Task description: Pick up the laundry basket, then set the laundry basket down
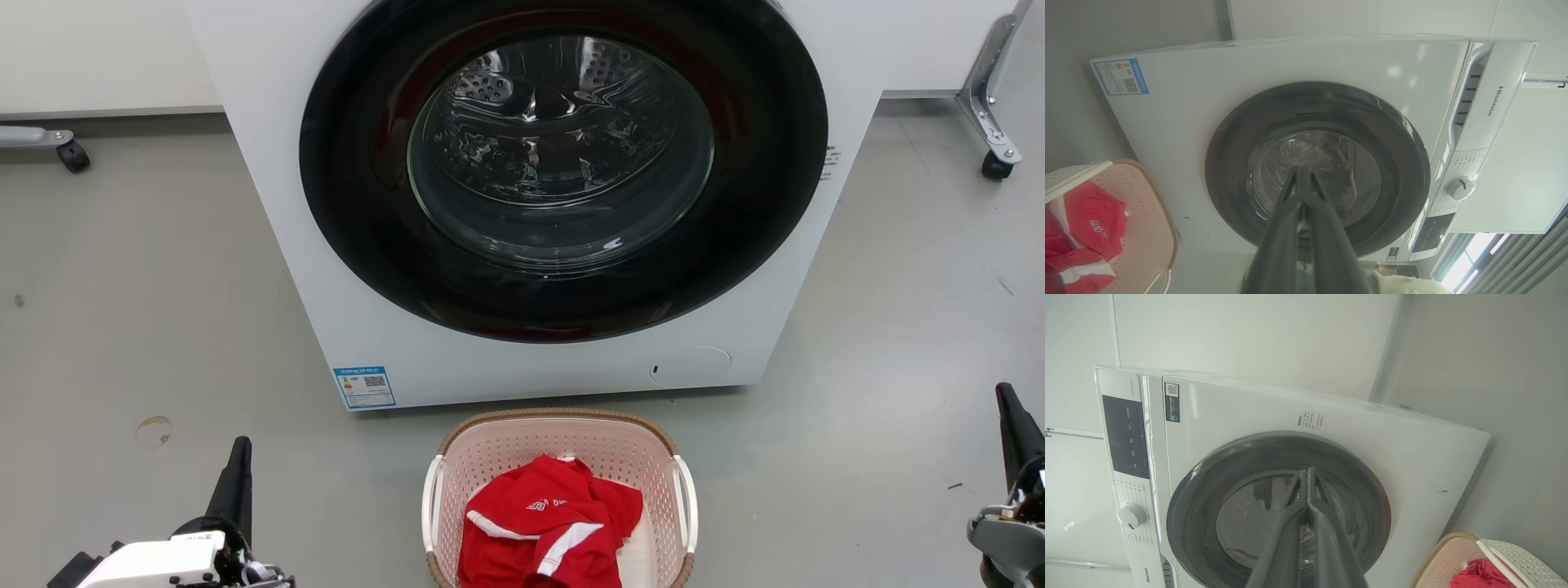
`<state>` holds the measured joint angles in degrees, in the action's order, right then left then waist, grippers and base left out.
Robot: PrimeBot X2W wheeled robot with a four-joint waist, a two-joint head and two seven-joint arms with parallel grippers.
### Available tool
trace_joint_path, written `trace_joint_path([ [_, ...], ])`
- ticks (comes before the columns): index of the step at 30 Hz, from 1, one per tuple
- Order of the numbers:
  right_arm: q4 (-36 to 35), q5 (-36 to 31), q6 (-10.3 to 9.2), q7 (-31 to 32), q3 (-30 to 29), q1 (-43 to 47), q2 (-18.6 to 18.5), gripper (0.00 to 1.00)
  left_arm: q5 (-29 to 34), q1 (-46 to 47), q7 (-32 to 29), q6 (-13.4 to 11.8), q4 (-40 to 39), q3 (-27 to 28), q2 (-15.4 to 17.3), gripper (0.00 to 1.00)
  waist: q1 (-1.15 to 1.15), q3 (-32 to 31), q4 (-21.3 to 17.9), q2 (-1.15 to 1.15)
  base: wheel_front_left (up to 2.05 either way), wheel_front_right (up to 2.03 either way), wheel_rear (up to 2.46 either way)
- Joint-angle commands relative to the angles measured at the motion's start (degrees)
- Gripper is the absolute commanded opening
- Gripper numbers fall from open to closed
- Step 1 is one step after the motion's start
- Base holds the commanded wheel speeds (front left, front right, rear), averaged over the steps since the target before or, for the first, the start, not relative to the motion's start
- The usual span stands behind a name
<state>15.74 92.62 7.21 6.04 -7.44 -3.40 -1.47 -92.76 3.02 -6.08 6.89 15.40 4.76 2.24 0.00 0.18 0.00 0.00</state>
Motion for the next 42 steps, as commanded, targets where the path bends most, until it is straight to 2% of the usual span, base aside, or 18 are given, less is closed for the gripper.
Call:
trace_joint_path([
  [1,-1.71,-0.50,0.28,0.49,0.87,-2.79,-1.42,0.00,0.65,3.17,-0.45,0.59,-1.36,1.81,0.65,0.00,0.00,0.00,0.00,0.00,0.00,0.00,0.00],
  [42,-1.71,-0.51,0.28,0.50,0.86,-2.79,-1.41,0.00,0.65,3.17,-0.46,0.59,-1.36,1.82,0.64,0.00,0.00,0.00,0.00,0.00,0.00,0.00,0.00],
])
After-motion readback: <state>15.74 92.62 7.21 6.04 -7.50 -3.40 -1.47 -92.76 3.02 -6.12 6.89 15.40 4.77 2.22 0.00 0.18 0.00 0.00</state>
